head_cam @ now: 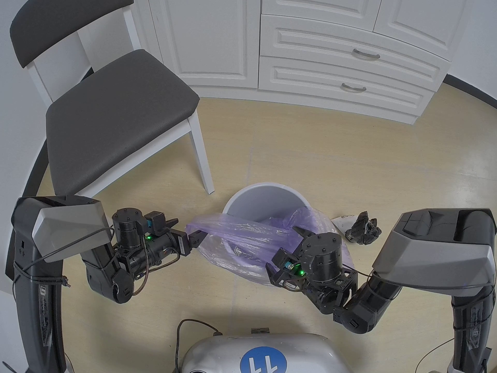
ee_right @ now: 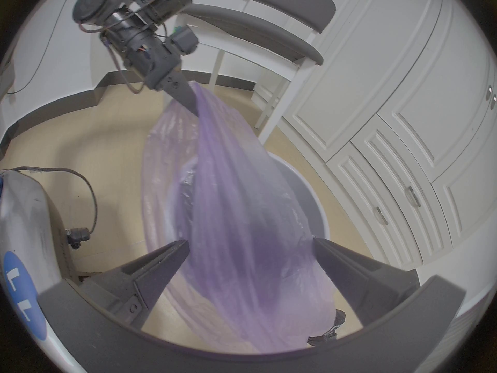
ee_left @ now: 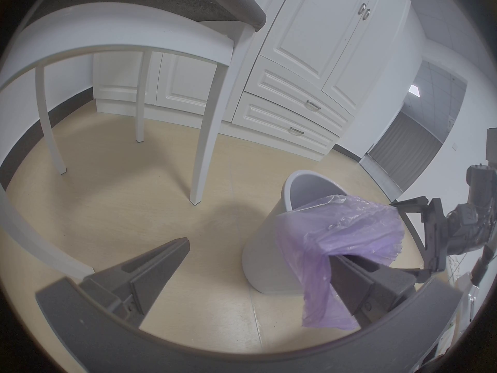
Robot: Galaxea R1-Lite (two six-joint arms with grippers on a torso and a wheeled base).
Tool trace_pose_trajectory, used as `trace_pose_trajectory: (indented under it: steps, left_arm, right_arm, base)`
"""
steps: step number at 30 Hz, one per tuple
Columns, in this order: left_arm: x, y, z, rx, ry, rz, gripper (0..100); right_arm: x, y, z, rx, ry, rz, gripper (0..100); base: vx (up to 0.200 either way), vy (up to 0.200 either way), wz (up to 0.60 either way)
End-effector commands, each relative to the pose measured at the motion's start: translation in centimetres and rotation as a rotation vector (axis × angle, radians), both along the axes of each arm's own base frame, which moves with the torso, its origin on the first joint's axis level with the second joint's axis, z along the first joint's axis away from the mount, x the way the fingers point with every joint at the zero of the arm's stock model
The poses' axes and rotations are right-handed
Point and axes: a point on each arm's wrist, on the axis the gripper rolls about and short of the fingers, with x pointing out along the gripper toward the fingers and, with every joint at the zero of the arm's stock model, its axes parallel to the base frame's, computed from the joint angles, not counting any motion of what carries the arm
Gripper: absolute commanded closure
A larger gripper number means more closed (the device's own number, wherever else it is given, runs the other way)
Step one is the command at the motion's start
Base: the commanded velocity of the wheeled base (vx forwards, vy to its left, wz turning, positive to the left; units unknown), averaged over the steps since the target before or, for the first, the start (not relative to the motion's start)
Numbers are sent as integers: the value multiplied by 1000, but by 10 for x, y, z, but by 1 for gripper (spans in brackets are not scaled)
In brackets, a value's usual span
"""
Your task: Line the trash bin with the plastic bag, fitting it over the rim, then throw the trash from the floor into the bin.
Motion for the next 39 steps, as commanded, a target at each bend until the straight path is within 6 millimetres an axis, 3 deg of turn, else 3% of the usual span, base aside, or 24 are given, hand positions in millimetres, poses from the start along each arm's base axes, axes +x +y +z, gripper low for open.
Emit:
trace_pose_trajectory:
  steps: [1,2,3,16,26,34,39]
  left_arm:
    - [0,0,1,-1,-3,0,0]
    - [0,0,1,-1,-3,0,0]
    - [0,0,0,0,-2,0,0]
    - [1,-1,-5,-3,-20,1,0]
    - [-7,3,-11,20,-1,-36,0]
    - [-26,27,-15,43,-7,-230,0]
    - [-29,31,-15,56,-16,-258,0]
  right_arm:
    - [11,0,3,14,-11,-16,0]
    - [13,0,3,14,-6,-18,0]
    - [14,1,4,19,-1,-19,100]
    - [21,7,1,51,17,-27,100]
    - [65,6,35,129,-56,-93,100]
    - [103,7,41,178,-84,-147,100]
    - [124,4,40,182,-96,-181,100]
  base:
    - [0,0,0]
    - [0,0,0]
    - [0,0,0]
    - [0,0,0]
    - [0,0,0]
    - [0,0,0]
    - [0,0,0]
